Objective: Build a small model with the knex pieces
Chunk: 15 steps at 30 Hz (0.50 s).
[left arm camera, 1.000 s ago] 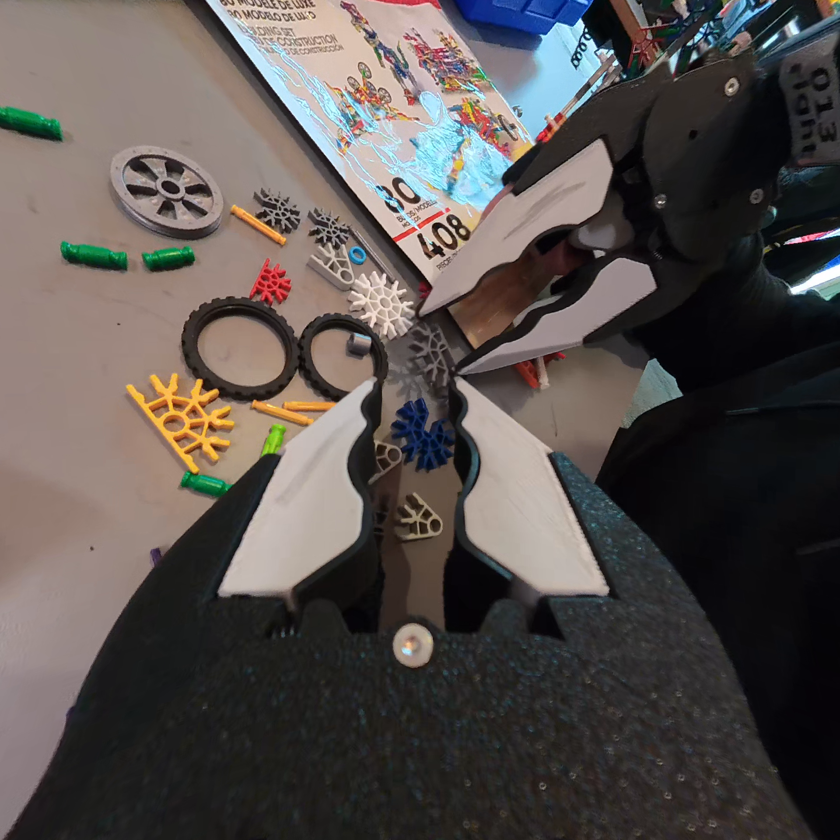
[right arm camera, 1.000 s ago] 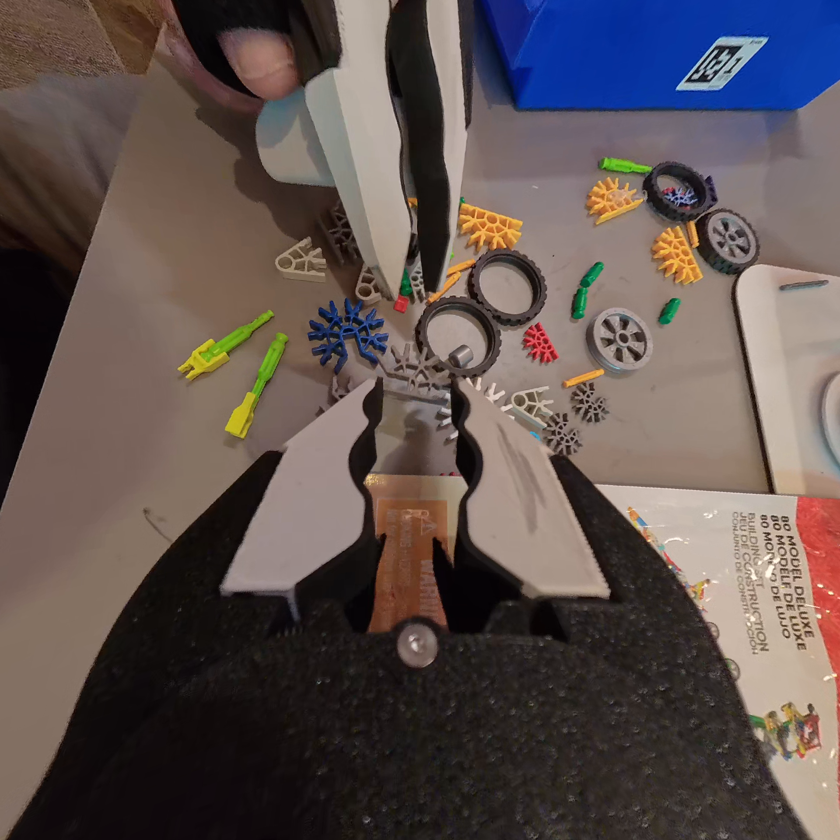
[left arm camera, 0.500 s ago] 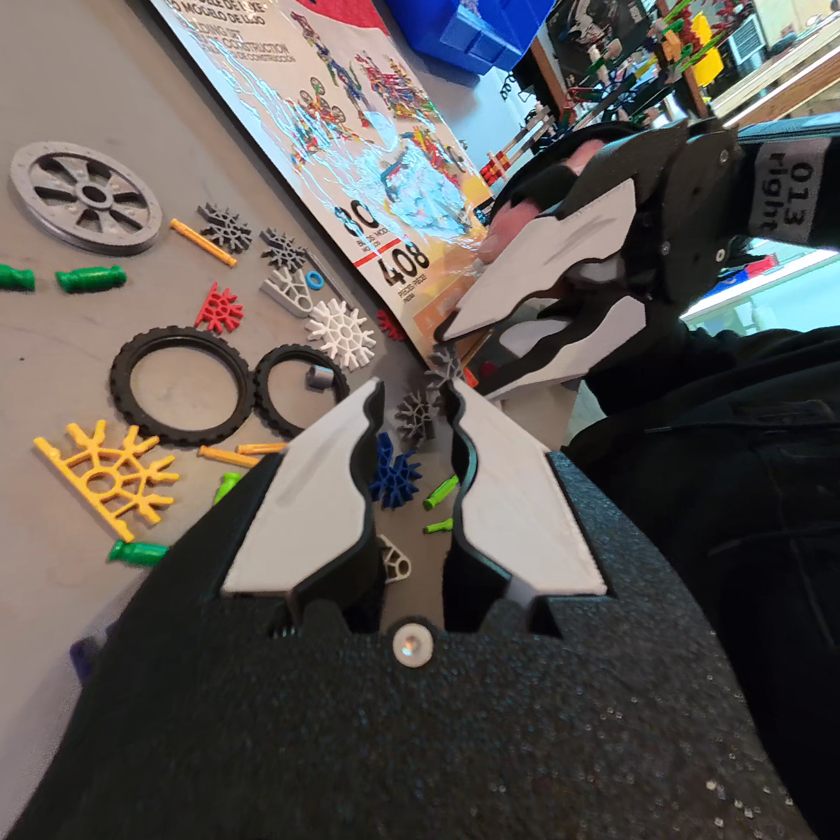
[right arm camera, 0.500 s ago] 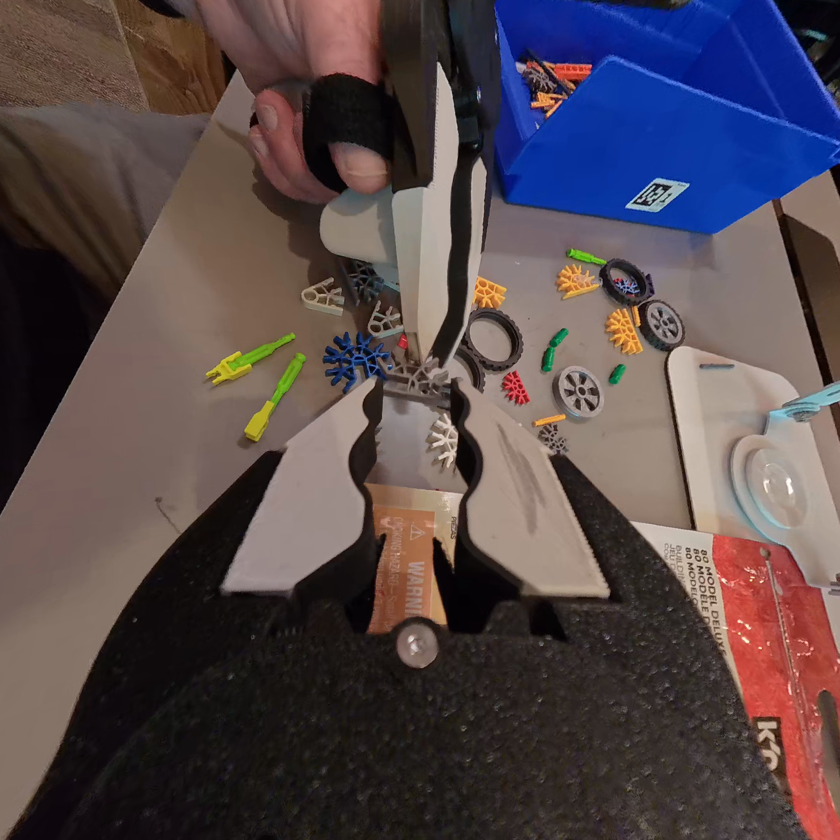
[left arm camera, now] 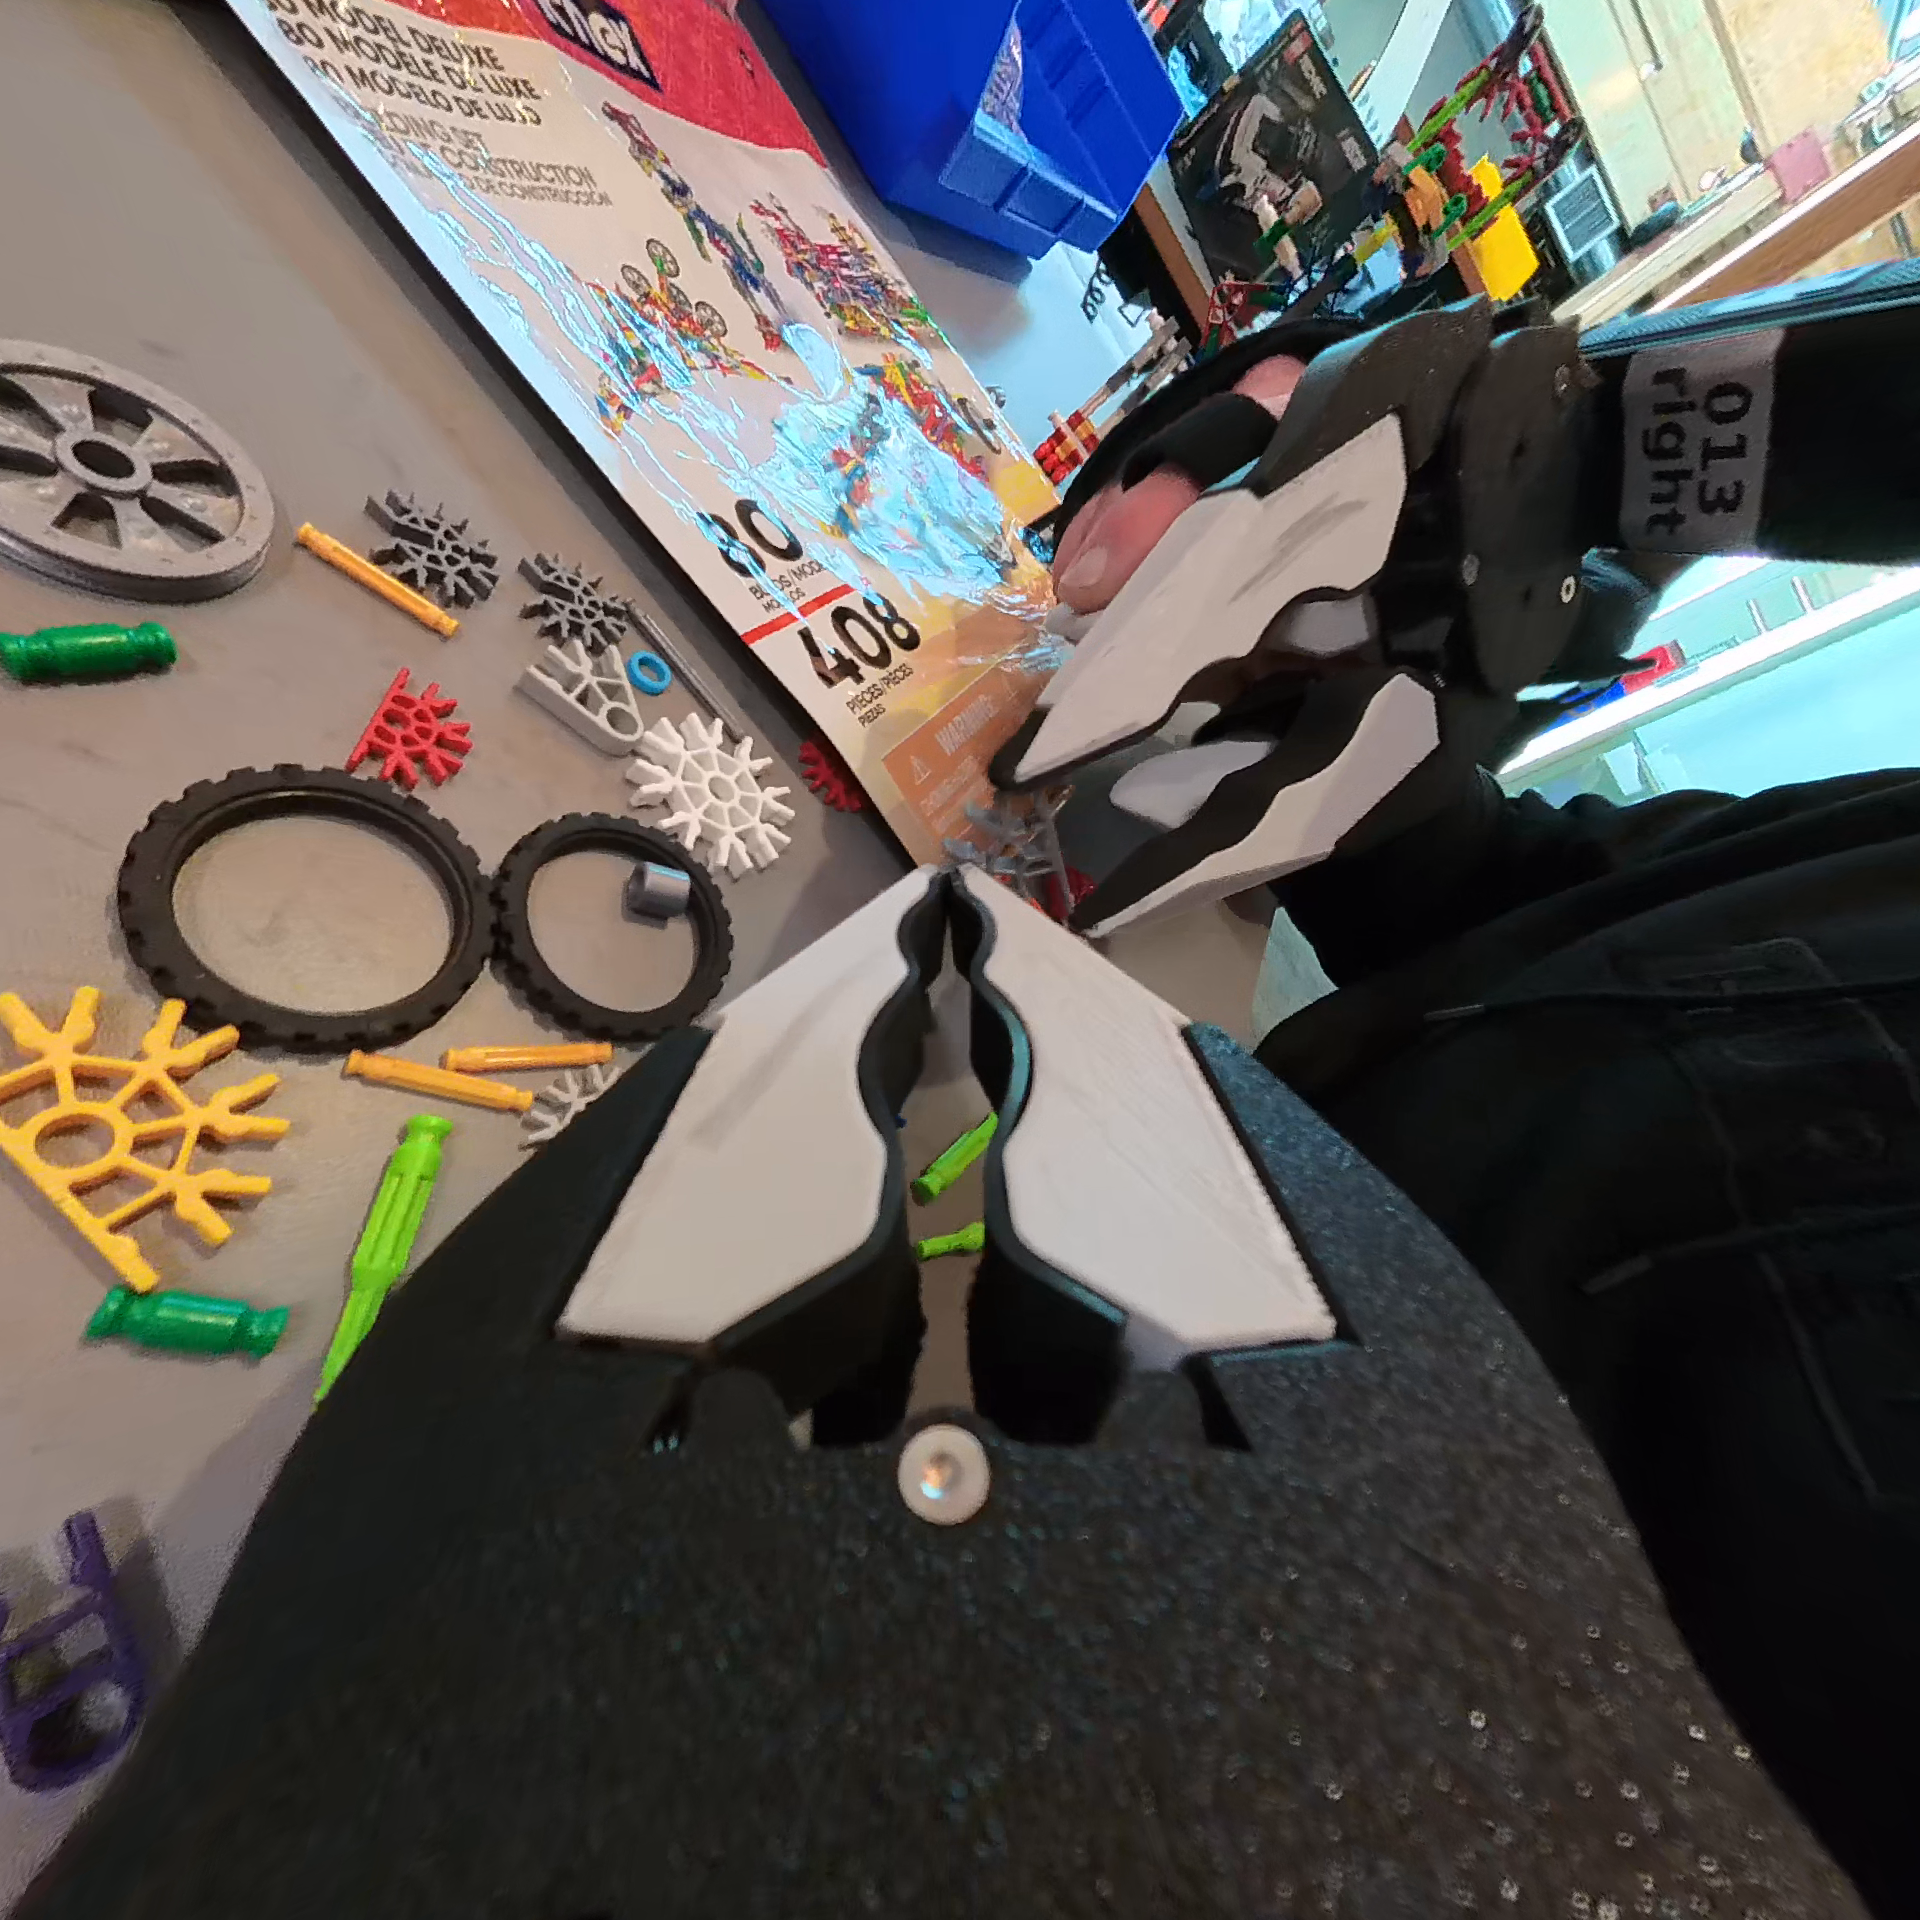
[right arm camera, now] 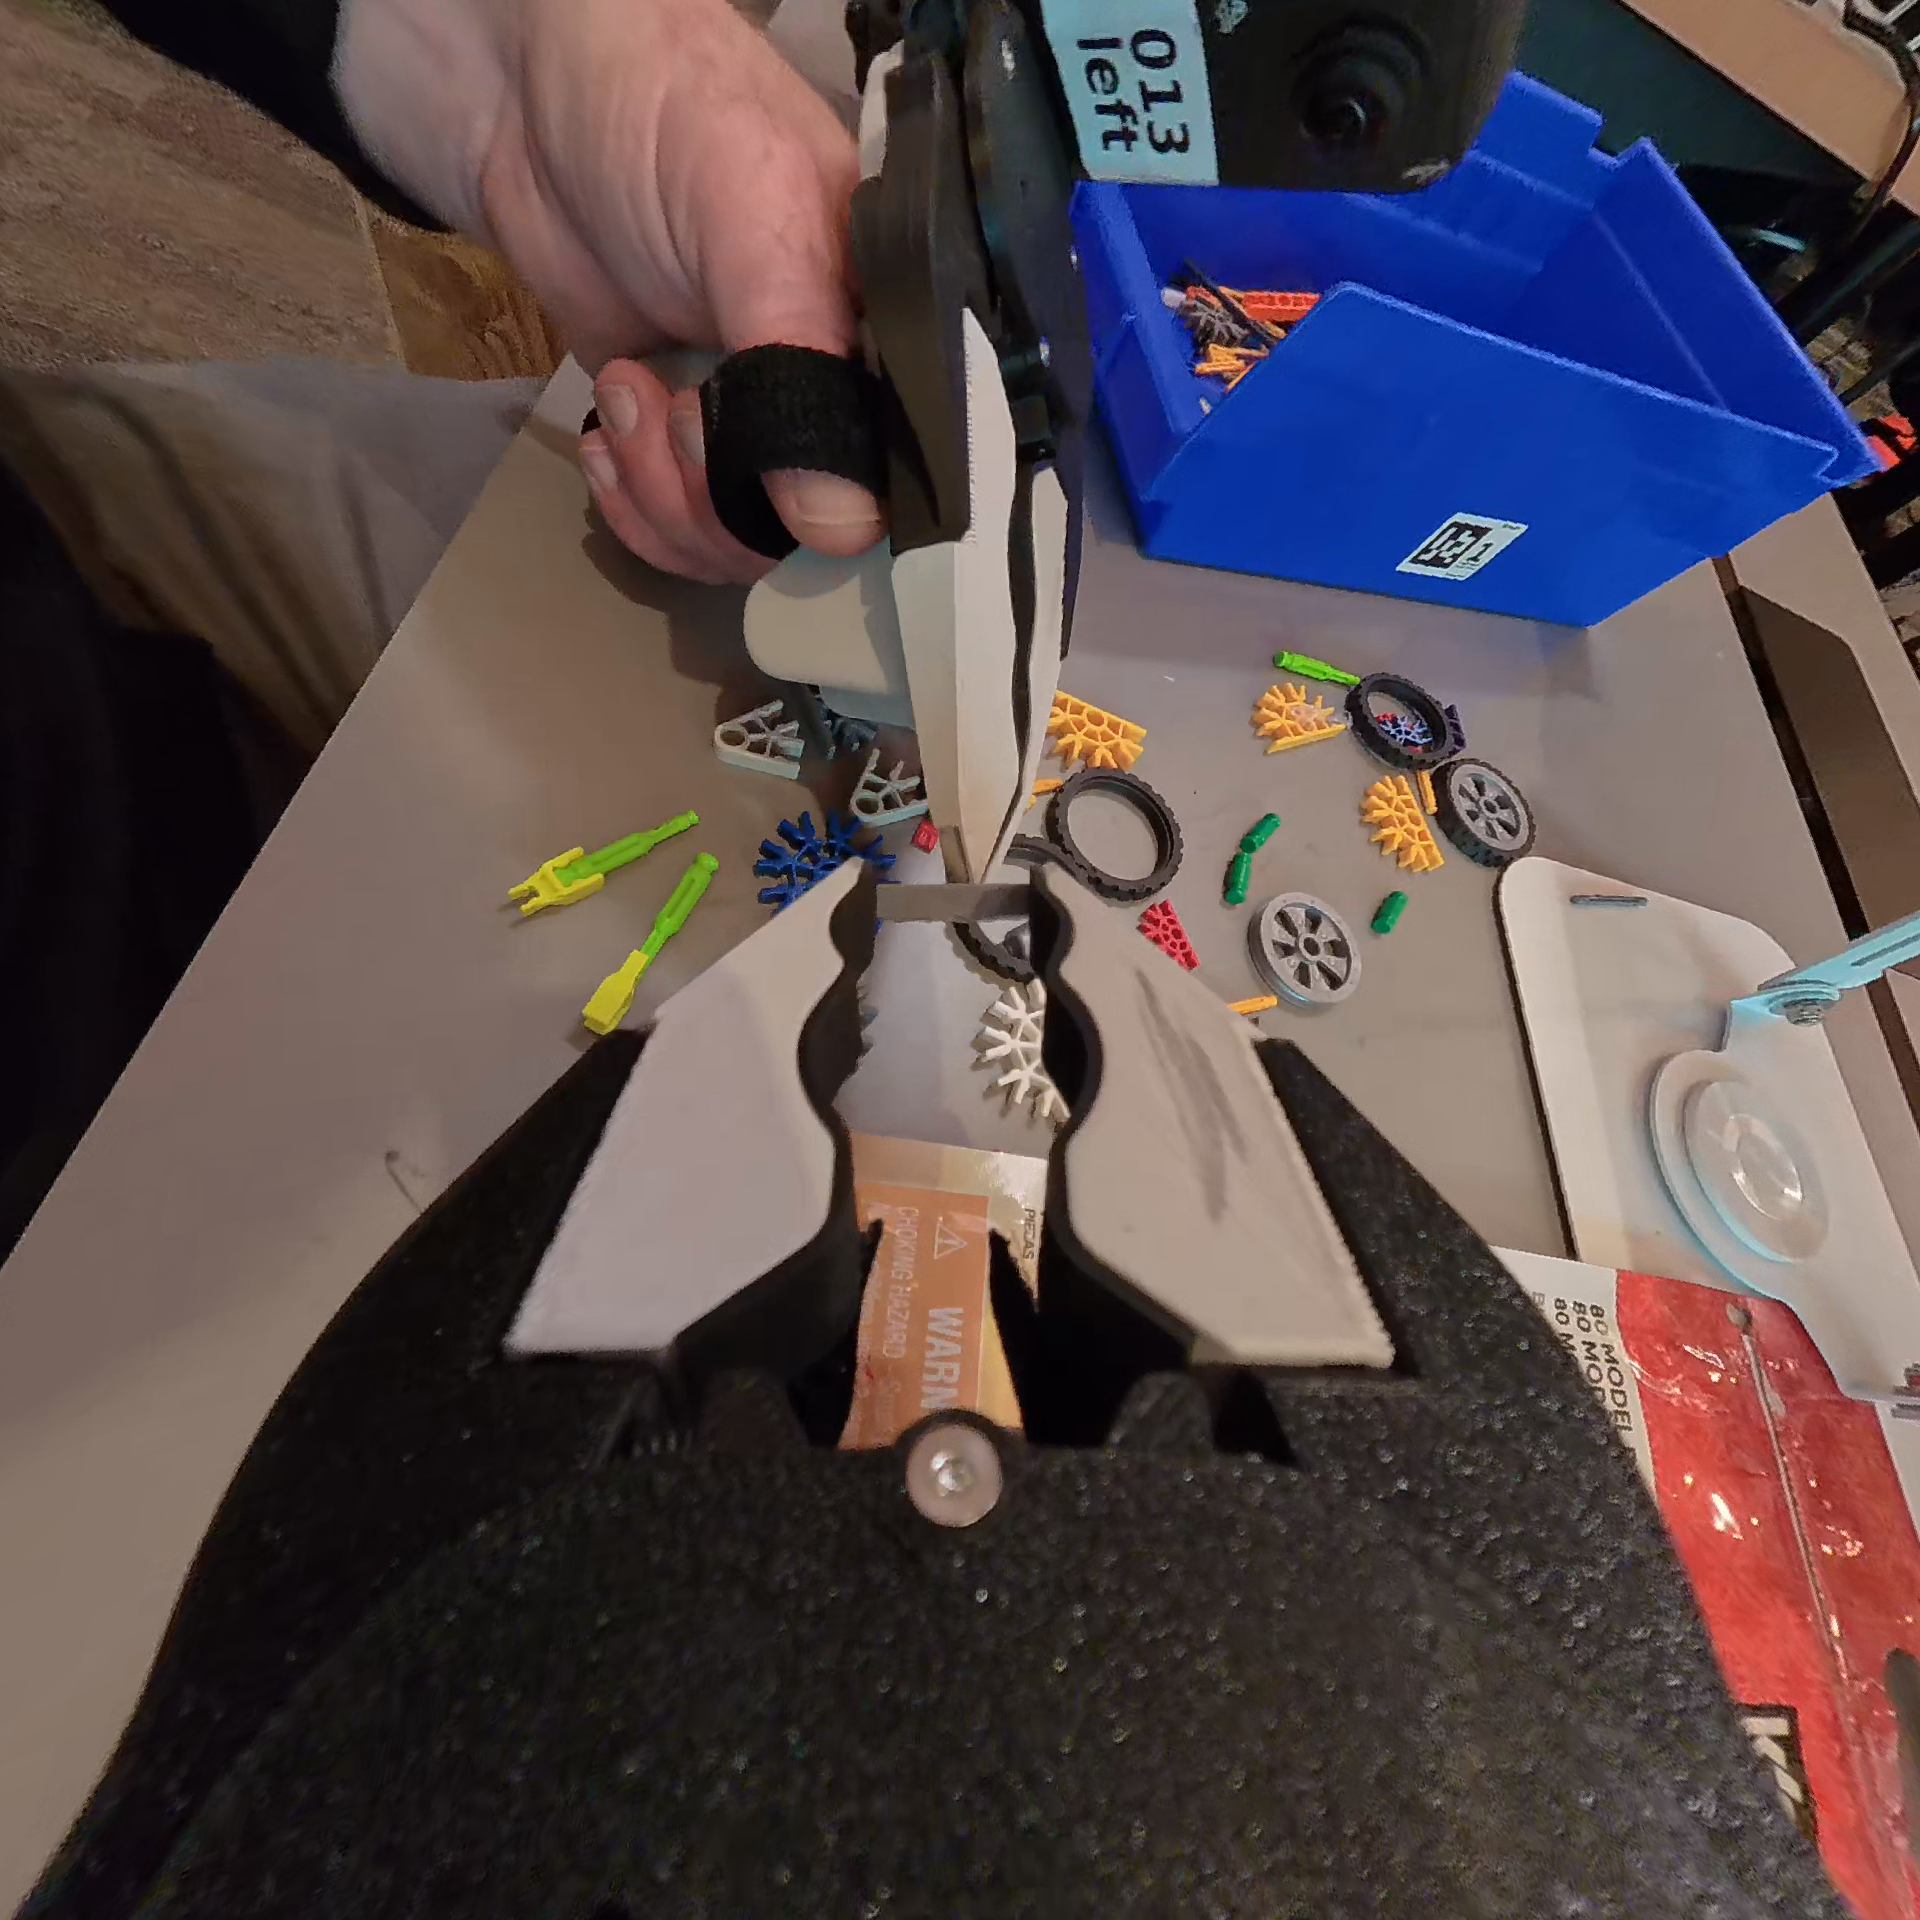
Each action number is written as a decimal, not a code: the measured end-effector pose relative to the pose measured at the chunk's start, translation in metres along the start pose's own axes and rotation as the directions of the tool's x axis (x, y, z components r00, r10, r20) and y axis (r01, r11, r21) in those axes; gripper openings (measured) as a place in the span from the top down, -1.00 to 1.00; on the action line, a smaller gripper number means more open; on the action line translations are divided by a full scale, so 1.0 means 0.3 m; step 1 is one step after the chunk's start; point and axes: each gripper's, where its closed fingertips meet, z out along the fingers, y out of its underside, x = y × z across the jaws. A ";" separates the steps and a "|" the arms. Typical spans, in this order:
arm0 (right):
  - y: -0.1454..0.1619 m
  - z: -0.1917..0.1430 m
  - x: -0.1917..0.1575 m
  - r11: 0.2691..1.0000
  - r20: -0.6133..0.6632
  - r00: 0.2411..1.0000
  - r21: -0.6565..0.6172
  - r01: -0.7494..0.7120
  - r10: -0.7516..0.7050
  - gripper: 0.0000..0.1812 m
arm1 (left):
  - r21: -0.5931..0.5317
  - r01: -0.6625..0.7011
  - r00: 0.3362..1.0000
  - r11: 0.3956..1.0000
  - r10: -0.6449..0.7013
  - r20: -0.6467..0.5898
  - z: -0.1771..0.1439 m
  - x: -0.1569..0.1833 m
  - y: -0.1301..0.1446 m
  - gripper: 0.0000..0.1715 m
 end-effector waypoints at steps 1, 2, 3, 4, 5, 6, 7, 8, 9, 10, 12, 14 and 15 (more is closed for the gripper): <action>-0.003 -0.001 0.003 1.000 -0.004 1.000 0.006 -0.004 0.004 0.69 | 0.012 -0.002 1.000 1.000 0.002 0.003 -0.001 0.001 -0.004 1.00; -0.007 -0.003 0.007 1.000 -0.008 1.000 0.012 -0.008 0.009 0.69 | 0.025 -0.001 1.000 1.000 0.001 0.004 -0.003 0.002 -0.009 1.00; -0.010 -0.004 0.010 1.000 -0.012 1.000 0.019 -0.014 0.014 0.69 | 0.036 0.002 1.000 0.999 -0.003 0.003 -0.004 0.004 -0.014 1.00; -0.014 -0.006 0.014 0.999 -0.015 1.000 0.028 -0.023 0.023 0.69 | 0.049 0.004 1.000 0.999 -0.004 0.003 -0.006 0.006 -0.019 1.00; -0.016 -0.008 0.016 0.999 -0.016 0.999 0.034 -0.032 0.032 0.69 | 0.064 0.003 1.000 0.998 -0.003 0.003 -0.008 0.008 -0.024 1.00; -0.018 -0.010 0.022 0.998 -0.022 0.999 0.041 -0.038 0.039 0.69 | 0.073 0.005 1.000 0.997 -0.005 0.003 -0.009 0.010 -0.027 1.00; -0.020 -0.013 0.028 0.998 -0.029 0.999 0.046 -0.043 0.045 0.69 | 0.082 0.007 1.000 0.997 -0.007 0.003 -0.009 0.012 -0.029 1.00; -0.021 -0.013 0.029 0.997 -0.026 0.998 0.050 -0.051 0.053 0.70 | 0.085 0.010 1.000 0.996 -0.010 -0.002 -0.008 0.016 -0.029 1.00; -0.024 -0.015 0.029 0.997 -0.024 0.998 0.059 -0.059 0.061 0.78 | 0.084 0.015 1.000 0.996 -0.014 -0.013 -0.007 0.022 -0.026 1.00; -0.027 -0.016 0.030 0.995 -0.022 0.997 0.069 -0.068 0.070 0.83 | 0.092 0.020 1.000 0.996 -0.019 -0.014 -0.006 0.022 -0.027 1.00; -0.021 -0.018 0.031 0.995 -0.016 0.997 0.065 -0.075 0.077 0.83 | 0.102 0.027 1.000 0.994 -0.028 0.010 -0.009 0.004 -0.028 1.00; -0.006 -0.027 0.044 0.994 -0.021 0.995 0.049 -0.094 0.095 0.82 | 0.101 0.008 0.999 0.995 -0.014 0.053 -0.021 -0.021 -0.026 1.00; 0.006 -0.031 0.047 0.993 -0.011 0.993 0.034 -0.113 0.113 0.77 | 0.103 0.001 0.998 0.995 -0.007 0.064 -0.028 -0.026 -0.028 1.00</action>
